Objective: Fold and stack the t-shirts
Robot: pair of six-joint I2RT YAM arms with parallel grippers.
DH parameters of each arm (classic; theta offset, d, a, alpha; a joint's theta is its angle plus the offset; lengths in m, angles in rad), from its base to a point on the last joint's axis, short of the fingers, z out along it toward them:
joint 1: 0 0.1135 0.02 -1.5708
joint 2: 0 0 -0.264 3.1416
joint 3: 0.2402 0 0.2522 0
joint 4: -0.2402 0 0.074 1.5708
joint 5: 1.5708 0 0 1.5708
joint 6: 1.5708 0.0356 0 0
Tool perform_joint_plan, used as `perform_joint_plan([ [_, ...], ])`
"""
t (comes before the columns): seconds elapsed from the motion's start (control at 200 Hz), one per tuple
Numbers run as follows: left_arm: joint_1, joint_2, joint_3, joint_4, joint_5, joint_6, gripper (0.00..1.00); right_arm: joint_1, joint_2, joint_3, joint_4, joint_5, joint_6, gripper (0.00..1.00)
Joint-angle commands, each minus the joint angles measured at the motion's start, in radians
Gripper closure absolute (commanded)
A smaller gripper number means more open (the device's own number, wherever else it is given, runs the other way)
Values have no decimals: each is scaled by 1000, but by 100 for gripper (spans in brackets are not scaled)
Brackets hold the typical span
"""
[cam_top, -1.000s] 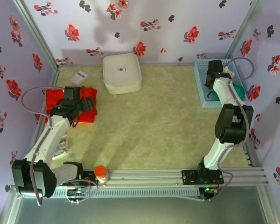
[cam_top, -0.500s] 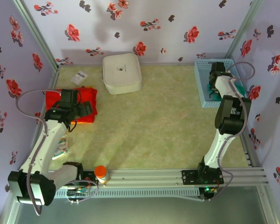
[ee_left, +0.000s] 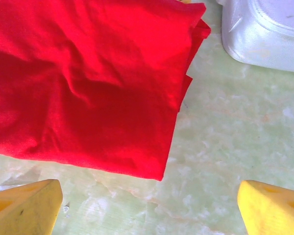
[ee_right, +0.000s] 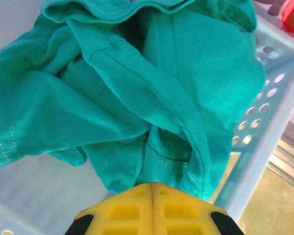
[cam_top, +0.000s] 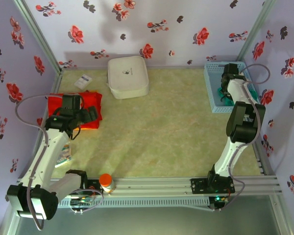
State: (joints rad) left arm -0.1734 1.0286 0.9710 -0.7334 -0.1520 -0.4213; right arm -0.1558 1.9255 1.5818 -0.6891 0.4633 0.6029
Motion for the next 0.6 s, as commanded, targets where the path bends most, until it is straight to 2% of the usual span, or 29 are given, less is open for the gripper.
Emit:
perform_joint_plan([
  [0.0,-6,-21,-14,22,41,-29,8,14,-113,-14,11,21,-14,100],
  [0.17,-5,-16,-21,44,58,-27,8,-1,-107,20,-21,77,-22,99],
  [0.205,-6,-14,-23,49,57,-23,8,-9,-87,38,-37,72,-21,81],
  [0.225,-6,-13,-24,49,58,-20,8,-12,-77,49,-45,73,-20,67],
  [0.245,-6,-11,-23,51,59,-18,8,-14,-65,59,-49,73,-24,48],
  [0.27,-5,-9,-23,51,61,-16,8,-16,-50,73,-56,75,-29,32],
  [0.29,-6,-6,-22,50,65,-15,8,-18,-35,90,-67,74,-31,24],
  [0.335,-6,0,-16,49,77,-12,8,-23,2,134,-104,69,-33,15],
  [0.44,-5,13,-6,39,104,-10,8,-38,94,238,-209,61,-21,10],
  [0.595,-8,2,-13,29,118,-21,8,-59,168,305,-270,55,-31,14],
])
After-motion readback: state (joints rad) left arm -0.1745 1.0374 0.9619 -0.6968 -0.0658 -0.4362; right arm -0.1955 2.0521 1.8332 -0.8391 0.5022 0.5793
